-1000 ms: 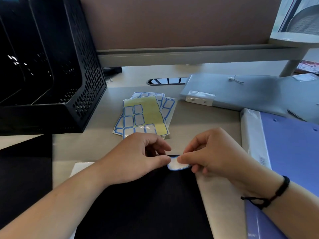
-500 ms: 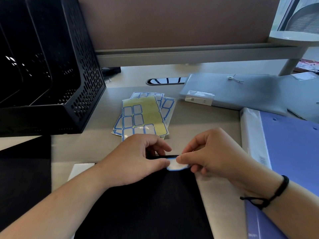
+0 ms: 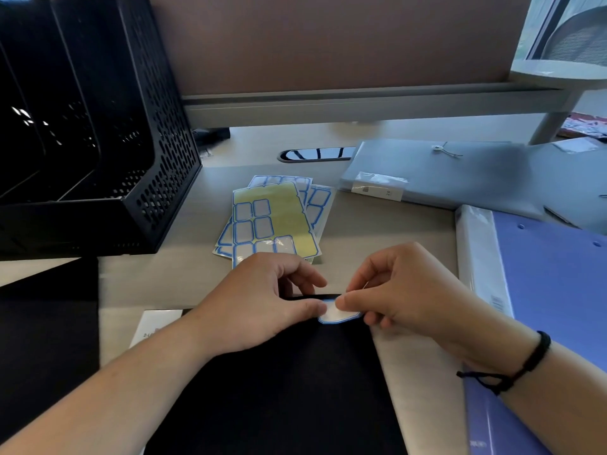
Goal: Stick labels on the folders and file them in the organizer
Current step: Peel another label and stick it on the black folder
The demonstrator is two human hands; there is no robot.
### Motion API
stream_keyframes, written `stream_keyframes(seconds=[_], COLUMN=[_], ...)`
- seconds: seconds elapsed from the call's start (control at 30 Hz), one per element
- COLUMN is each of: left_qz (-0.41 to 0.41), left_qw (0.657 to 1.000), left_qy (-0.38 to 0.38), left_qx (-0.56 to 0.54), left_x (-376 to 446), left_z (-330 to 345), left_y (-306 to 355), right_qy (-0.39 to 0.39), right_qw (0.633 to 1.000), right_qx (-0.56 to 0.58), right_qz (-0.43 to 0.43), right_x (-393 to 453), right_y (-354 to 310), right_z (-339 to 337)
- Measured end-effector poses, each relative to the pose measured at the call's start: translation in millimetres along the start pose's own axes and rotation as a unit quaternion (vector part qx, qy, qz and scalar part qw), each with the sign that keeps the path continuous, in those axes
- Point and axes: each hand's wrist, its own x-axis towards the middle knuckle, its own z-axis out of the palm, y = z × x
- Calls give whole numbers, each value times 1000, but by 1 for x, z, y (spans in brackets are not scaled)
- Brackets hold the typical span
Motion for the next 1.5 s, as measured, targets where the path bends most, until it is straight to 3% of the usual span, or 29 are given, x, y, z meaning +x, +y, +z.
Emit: stream_keyframes(seconds=[0.27,0.43,0.63,0.87,1.0,1.23,1.5], left_qz=[9,10,-4,-6,-14,-18,-27], left_qw=[998,997,999,999,1000,999,996], left_qy=[0,11,-13,-20,-4,7,-55], left_qx=[-57,-75,-46,38,27,44,65], left_x=[1,1,-1,-1,4,5,-1], left_z=[-1,-4,-8,-1,2,4,0], left_y=[-1,1,3,10,8,6,4], right_qy=[24,-88,-145,-103,-81,-106,-68], right_qw=[992,994,985,987,991,990,994], right_qx=[-122,-37,83,114,94,71,63], right_qz=[-39,-46,-50,-45,-54,-59,-60], right_x=[4,4,7,8,8,3,9], right_y=[5,6,9,10,9,5,9], right_z=[-7,-16,-15,-6,-4,-5,-2])
